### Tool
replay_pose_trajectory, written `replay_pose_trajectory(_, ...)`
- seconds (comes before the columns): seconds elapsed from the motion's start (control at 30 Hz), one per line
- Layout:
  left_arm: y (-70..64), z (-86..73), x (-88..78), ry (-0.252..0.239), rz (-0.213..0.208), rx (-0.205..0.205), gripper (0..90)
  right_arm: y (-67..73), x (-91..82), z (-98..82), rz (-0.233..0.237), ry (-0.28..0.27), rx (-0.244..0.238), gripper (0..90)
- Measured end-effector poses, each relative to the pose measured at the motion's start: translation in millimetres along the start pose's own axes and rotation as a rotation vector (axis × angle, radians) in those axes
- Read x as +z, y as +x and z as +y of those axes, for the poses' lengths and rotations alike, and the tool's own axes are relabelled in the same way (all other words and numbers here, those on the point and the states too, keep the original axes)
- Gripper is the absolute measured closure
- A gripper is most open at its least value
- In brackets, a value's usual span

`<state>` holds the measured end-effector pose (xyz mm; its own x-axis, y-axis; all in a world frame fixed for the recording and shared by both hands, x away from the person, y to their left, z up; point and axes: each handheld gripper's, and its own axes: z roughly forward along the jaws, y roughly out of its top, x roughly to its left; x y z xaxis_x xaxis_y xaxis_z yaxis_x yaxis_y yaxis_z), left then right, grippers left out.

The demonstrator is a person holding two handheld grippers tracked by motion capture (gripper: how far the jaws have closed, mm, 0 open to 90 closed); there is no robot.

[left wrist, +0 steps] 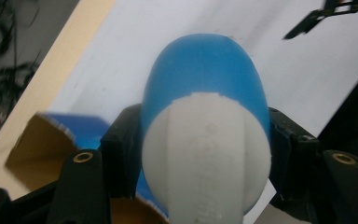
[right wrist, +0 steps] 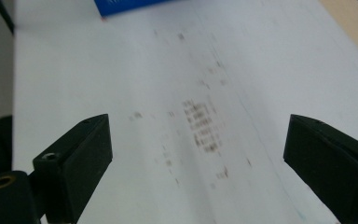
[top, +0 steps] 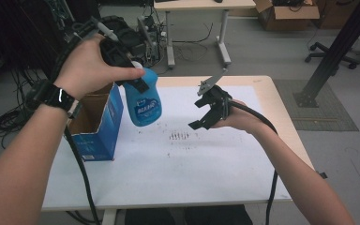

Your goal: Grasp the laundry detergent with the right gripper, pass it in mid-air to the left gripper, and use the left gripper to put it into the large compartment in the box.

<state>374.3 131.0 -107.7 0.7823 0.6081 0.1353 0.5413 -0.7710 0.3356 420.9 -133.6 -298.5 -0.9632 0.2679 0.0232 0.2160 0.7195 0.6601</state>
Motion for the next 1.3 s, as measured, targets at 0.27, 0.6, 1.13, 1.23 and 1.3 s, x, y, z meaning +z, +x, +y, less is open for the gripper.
replay_pose_trajectory(0.27,40.1,-26.5,-19.7,-0.012,0.103,-0.297,38.2,-27.8,-7.9,-37.6,-0.087,0.12,0.051,6.4)
replay_pose_trajectory(0.6,81.5,-63.9,-26.1,0.029,0.215,-0.559,38.2,-57.8,-34.5,-79.2,-0.173,0.169,0.127,6.9)
replay_pose_trajectory(1.13,102.0,-98.0,-11.5,0.021,0.236,-0.739,38.2,-74.1,-62.1,-116.4,-0.247,0.194,0.197,7.9)
replay_pose_trajectory(1.23,100.6,-99.0,-4.5,0.025,0.248,-0.746,38.2,-74.2,-64.4,-118.7,-0.251,0.19,0.197,7.9)
replay_pose_trajectory(1.3,99.7,-99.9,1.4,0.034,0.258,-0.749,38.2,-74.1,-66.0,-119.6,-0.251,0.18,0.202,7.9)
